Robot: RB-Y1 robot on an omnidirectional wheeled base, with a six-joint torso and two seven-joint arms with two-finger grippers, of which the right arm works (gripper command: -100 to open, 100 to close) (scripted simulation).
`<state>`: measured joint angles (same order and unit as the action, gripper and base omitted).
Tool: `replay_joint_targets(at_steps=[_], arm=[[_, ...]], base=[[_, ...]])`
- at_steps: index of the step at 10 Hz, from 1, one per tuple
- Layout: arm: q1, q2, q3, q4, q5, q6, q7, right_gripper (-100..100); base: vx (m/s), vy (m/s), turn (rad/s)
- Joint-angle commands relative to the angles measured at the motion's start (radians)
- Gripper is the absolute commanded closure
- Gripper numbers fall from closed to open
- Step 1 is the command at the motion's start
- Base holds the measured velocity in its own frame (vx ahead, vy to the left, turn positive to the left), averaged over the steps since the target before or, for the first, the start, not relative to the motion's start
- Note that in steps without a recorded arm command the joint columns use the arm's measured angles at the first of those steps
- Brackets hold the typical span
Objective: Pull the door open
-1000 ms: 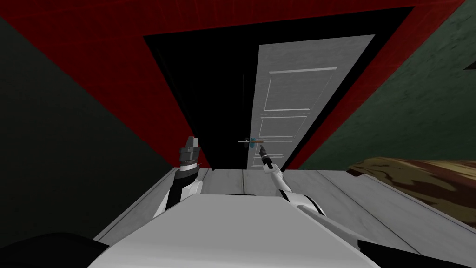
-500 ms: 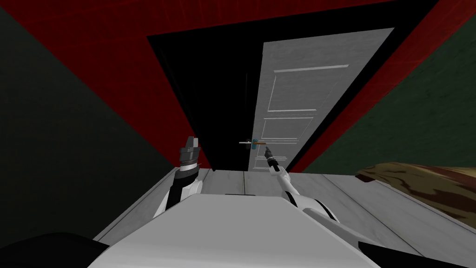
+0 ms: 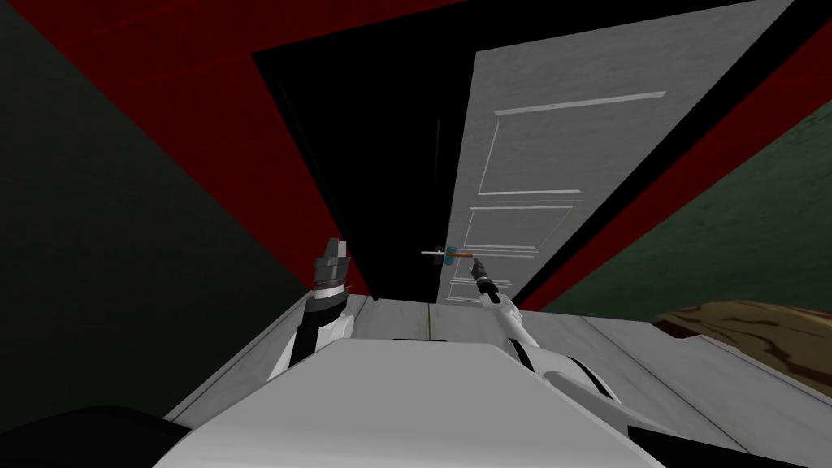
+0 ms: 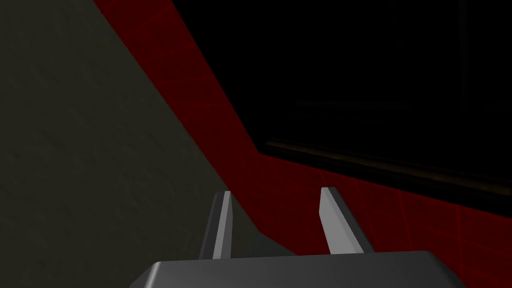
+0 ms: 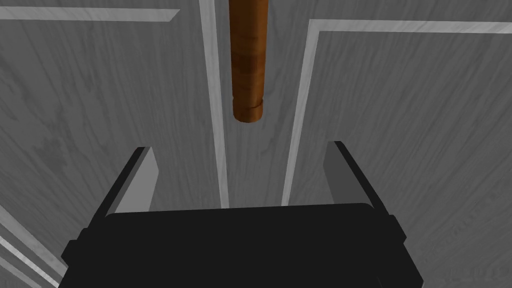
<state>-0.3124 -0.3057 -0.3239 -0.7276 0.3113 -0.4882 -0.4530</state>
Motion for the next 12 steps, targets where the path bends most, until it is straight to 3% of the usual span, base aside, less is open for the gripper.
replay_joint_targets(at_steps=[1,2,5,6,11,12], arm=[[-0.003,-0.029,-0.005,0.022,-0.008,-0.015,-0.017,-100],[-0.003,-0.036,-0.003,0.026,-0.010,-0.021,-0.025,-100],[-0.011,-0.033,0.005,0.030,-0.010,-0.028,-0.030,-100],[-0.011,-0.033,0.005,0.030,-0.010,-0.028,-0.030,100],[-0.011,-0.033,0.005,0.030,-0.010,-0.028,-0.030,100],[-0.002,-0.047,0.006,0.033,-0.008,-0.030,-0.041,100]], base=[[0.160,0.025,0.126],[0.206,0.028,0.149],[0.138,0.064,0.138],[-0.009,-0.008,-0.023],[-0.015,-0.007,0.006],[-0.103,-0.088,0.014]])
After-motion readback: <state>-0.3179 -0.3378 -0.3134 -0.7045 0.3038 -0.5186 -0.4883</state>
